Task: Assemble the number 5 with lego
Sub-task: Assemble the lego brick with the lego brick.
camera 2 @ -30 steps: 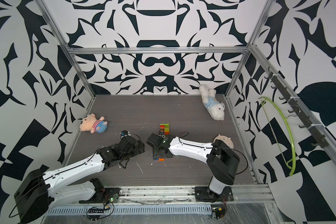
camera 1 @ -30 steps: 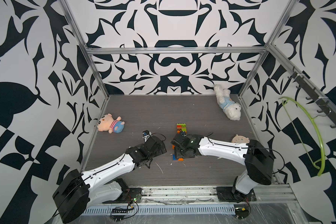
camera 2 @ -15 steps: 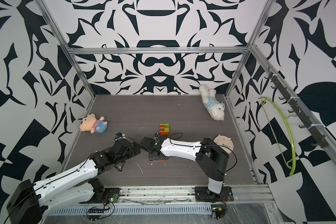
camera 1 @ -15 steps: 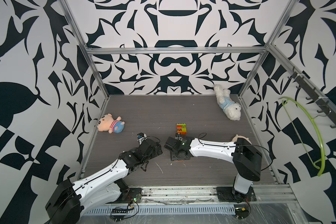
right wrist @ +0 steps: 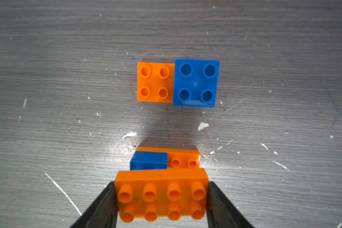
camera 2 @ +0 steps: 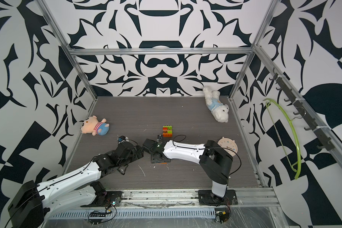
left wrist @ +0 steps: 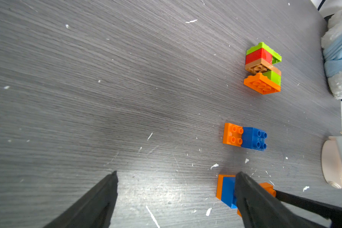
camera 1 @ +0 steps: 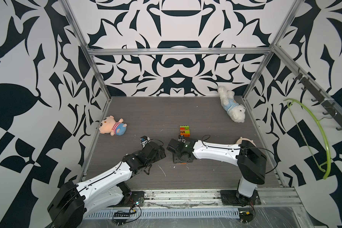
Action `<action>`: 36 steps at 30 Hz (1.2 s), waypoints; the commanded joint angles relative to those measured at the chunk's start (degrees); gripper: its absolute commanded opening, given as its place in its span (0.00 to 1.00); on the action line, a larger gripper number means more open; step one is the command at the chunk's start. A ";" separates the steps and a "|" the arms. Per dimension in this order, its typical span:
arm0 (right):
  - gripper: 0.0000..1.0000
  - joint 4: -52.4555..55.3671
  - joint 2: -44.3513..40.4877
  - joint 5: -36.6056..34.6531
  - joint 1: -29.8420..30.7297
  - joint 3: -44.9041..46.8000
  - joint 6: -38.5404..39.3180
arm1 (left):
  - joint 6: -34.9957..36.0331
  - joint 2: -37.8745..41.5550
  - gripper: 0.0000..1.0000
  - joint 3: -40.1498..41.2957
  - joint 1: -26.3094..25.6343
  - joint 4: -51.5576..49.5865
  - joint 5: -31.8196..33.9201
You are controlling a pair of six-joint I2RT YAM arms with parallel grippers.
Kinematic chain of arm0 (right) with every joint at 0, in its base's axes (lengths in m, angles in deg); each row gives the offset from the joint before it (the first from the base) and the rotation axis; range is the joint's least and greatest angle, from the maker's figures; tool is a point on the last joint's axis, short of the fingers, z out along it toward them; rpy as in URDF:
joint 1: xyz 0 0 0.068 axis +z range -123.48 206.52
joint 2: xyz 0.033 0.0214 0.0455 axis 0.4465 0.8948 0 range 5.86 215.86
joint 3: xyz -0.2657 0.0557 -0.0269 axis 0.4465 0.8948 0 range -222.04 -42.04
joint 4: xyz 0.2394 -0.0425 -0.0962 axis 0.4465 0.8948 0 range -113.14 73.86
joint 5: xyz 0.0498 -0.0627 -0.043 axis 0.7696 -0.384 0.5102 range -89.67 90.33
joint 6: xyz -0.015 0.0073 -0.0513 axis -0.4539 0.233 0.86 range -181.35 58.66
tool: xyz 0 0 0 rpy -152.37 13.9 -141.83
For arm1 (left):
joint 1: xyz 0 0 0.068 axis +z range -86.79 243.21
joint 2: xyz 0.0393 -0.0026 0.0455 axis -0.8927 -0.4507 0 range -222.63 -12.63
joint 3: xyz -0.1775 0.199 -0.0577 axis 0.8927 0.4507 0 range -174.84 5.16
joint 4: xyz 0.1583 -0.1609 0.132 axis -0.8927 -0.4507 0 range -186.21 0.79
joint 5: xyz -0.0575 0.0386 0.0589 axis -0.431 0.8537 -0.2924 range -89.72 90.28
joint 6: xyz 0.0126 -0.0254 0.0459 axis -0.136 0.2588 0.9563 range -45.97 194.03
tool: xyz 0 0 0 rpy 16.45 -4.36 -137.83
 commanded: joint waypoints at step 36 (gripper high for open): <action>0.61 1.94 2.25 -1.51 -0.48 -1.41 -2.34 | -0.72 -0.14 0.99 -0.09 0.27 -1.03 0.48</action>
